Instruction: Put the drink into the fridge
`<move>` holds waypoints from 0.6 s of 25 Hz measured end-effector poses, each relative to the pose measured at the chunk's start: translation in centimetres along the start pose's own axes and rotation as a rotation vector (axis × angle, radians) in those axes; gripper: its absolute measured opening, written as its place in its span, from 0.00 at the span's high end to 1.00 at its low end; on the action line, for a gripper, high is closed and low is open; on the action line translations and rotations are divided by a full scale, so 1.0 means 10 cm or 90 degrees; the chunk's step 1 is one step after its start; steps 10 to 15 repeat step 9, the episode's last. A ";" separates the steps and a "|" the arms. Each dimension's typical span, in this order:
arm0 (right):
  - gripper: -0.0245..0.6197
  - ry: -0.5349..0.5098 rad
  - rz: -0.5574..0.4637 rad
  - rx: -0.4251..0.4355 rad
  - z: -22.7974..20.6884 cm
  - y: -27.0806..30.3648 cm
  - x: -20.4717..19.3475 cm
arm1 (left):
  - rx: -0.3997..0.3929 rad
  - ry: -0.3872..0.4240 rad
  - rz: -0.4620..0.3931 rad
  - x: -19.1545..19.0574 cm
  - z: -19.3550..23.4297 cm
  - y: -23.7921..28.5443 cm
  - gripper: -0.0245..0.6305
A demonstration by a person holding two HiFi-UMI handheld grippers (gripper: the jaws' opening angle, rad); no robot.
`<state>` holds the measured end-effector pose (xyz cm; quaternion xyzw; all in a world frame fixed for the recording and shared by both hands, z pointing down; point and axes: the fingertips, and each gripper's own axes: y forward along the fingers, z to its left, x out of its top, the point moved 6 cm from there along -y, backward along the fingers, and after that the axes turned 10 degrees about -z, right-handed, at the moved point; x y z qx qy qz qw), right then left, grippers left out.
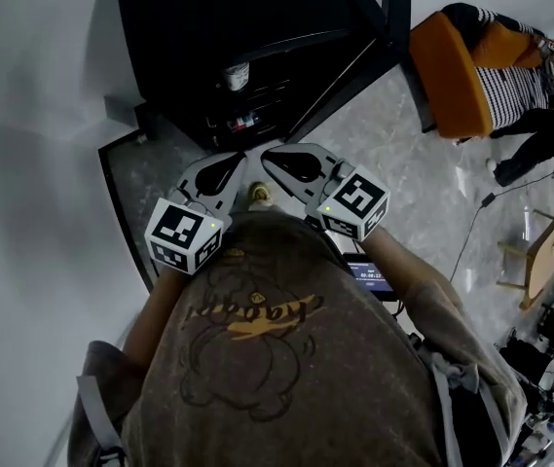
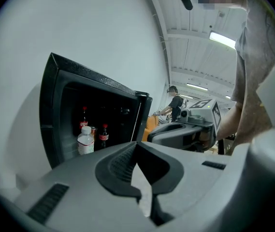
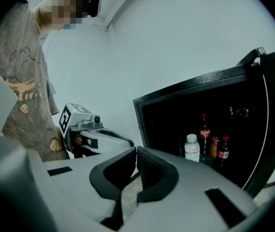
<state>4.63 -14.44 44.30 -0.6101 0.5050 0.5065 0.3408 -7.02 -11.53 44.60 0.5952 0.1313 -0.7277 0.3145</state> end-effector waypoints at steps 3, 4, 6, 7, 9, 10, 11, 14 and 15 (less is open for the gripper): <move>0.93 -0.001 0.003 -0.002 -0.01 0.01 0.01 | 0.000 -0.004 0.000 -0.01 0.02 -0.04 0.96; 0.93 -0.001 0.004 -0.001 -0.02 0.03 0.01 | 0.002 -0.005 -0.001 -0.01 0.04 -0.06 0.96; 0.93 -0.004 0.006 0.002 -0.04 0.09 0.01 | 0.008 -0.005 -0.002 -0.02 0.11 -0.10 0.96; 0.93 -0.006 0.007 0.004 -0.05 0.13 0.00 | 0.012 -0.005 -0.002 -0.03 0.14 -0.12 0.96; 0.93 -0.009 0.009 0.009 -0.06 0.19 -0.02 | 0.018 -0.005 -0.002 -0.05 0.20 -0.16 0.96; 0.93 -0.009 0.009 0.009 -0.06 0.19 -0.02 | 0.018 -0.005 -0.002 -0.05 0.20 -0.16 0.96; 0.93 -0.009 0.009 0.009 -0.06 0.19 -0.02 | 0.018 -0.005 -0.002 -0.05 0.20 -0.16 0.96; 0.93 -0.009 0.009 0.009 -0.06 0.19 -0.02 | 0.018 -0.005 -0.002 -0.05 0.20 -0.16 0.96; 0.93 -0.009 0.009 0.009 -0.06 0.19 -0.02 | 0.018 -0.005 -0.002 -0.05 0.20 -0.16 0.96</move>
